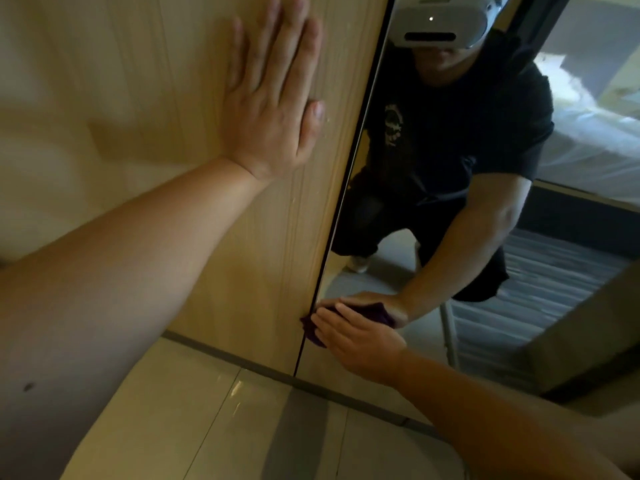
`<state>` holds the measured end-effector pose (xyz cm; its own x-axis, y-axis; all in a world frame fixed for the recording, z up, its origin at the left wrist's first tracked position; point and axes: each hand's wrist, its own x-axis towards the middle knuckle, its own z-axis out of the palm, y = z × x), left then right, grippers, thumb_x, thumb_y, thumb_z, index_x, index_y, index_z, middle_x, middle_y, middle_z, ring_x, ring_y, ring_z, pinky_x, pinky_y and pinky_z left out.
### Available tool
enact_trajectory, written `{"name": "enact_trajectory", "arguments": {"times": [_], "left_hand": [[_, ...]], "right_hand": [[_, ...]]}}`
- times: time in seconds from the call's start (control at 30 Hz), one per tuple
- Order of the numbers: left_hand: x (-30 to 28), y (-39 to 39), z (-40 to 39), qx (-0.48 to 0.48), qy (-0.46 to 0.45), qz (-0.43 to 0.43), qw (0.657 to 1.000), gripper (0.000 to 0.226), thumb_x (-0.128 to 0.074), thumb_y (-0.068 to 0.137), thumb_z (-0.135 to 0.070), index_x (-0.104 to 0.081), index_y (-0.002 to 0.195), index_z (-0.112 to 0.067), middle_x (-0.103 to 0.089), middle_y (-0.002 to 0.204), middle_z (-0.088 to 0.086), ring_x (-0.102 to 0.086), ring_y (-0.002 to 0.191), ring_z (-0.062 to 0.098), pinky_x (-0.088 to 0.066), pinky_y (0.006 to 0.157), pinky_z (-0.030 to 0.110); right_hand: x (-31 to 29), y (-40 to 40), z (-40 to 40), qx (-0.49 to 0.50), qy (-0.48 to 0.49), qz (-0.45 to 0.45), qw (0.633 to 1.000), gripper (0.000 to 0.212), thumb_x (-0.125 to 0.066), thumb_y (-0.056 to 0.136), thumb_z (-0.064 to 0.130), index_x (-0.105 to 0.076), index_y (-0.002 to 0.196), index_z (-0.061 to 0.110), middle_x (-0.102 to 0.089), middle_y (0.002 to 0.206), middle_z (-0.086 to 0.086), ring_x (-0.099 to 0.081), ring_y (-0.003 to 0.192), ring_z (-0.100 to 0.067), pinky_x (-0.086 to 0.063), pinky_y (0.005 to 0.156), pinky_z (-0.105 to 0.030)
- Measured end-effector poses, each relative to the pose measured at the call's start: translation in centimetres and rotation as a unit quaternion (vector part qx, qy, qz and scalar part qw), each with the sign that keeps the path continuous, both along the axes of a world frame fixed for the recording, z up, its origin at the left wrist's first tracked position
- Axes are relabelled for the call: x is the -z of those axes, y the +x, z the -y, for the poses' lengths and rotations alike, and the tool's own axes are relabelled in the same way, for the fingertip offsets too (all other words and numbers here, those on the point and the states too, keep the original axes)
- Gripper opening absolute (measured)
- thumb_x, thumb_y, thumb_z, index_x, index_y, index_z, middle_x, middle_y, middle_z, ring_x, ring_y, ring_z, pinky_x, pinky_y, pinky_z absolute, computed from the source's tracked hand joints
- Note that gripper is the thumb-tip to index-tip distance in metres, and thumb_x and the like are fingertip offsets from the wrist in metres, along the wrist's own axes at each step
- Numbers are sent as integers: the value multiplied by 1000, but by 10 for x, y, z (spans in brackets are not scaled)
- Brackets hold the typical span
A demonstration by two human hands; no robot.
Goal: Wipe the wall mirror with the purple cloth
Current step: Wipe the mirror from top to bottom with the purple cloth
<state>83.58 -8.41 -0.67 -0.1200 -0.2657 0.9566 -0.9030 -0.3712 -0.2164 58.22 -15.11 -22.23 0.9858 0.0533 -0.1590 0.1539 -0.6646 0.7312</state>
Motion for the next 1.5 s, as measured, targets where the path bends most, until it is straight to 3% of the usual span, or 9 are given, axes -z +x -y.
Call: {"name": "enact_trajectory", "arguments": {"times": [0.27, 0.43, 0.67, 0.77, 0.87, 0.97, 1.03, 1.17, 1.5], "left_hand": [[2, -7, -7, 3, 38, -36, 999, 62, -25, 104, -37, -28, 150, 4, -31, 154, 29, -26, 143, 47, -11, 118, 57], [14, -40, -9, 54, 41, -117, 991, 63, -31, 104, -36, -22, 152, 5, -23, 157, 32, -18, 146, 46, -12, 120, 57], [61, -144, 16, 196, 135, 3, 971, 62, -44, 99, -24, -25, 151, 3, -23, 157, 25, -7, 149, 33, 0, 121, 55], [69, -184, 40, 233, 163, 33, 958, 66, -48, 97, -21, -21, 153, 0, -25, 157, 27, -17, 147, 40, -10, 119, 63], [74, -211, 64, 229, 182, 68, 954, 66, -45, 99, -24, -18, 156, -4, -18, 160, 22, -21, 147, 44, -16, 115, 68], [80, -218, 82, 176, 144, 108, 968, 64, -41, 100, -28, -21, 156, -6, -23, 161, 18, -25, 147, 40, -8, 118, 61], [84, -218, 87, 154, 117, 128, 973, 64, -42, 98, -29, -23, 156, -6, -26, 160, 18, -28, 145, 40, -4, 118, 59], [88, -214, 92, 142, 106, 142, 974, 68, -47, 95, -29, -25, 155, -6, -26, 160, 19, -23, 146, 36, 5, 120, 53], [87, -218, 92, 127, 102, 144, 976, 67, -46, 94, -30, -29, 154, -5, -31, 158, 19, -21, 146, 33, -2, 120, 56]], "right_hand": [[-28, -16, -16, 6, 124, 185, 975, 86, -79, 75, 11, -34, 148, 11, -32, 156, -13, -24, 146, -33, -14, 119, -51], [-46, -64, -10, -10, 255, 445, 859, 51, -58, 91, 3, -44, 140, 13, -39, 149, -12, -32, 143, -29, -20, 122, -47], [-50, -138, -2, 141, 328, 618, 700, 46, -44, 98, 11, -35, 144, 14, -36, 153, -10, -28, 146, -28, -27, 118, -54], [-55, -170, 0, 233, 432, 711, 504, 53, -40, 103, 11, -28, 148, 36, -32, 155, 3, -26, 147, -15, -28, 118, -50], [-53, -198, 9, 297, 454, 814, 208, 49, -37, 106, 15, -32, 147, 41, -49, 139, 12, -46, 129, -8, -39, 106, -32], [-28, -222, 37, 332, 414, 845, -71, 44, -36, 107, 19, -36, 146, 39, -52, 122, 8, -54, 116, -17, -45, 99, -37], [-9, -236, 54, 325, 395, 843, -164, 46, -37, 107, 19, -32, 150, 33, -51, 132, 0, -53, 121, -22, -43, 103, -39], [4, -238, 75, 290, 462, 808, -223, 42, -39, 104, 27, -41, 146, 28, -53, 137, -4, -57, 113, -24, -47, 101, -46], [-5, -210, 85, 293, 451, 809, -237, 57, -32, 104, 13, -19, 154, 35, -46, 144, -8, -54, 122, -31, -42, 107, -50]]}}
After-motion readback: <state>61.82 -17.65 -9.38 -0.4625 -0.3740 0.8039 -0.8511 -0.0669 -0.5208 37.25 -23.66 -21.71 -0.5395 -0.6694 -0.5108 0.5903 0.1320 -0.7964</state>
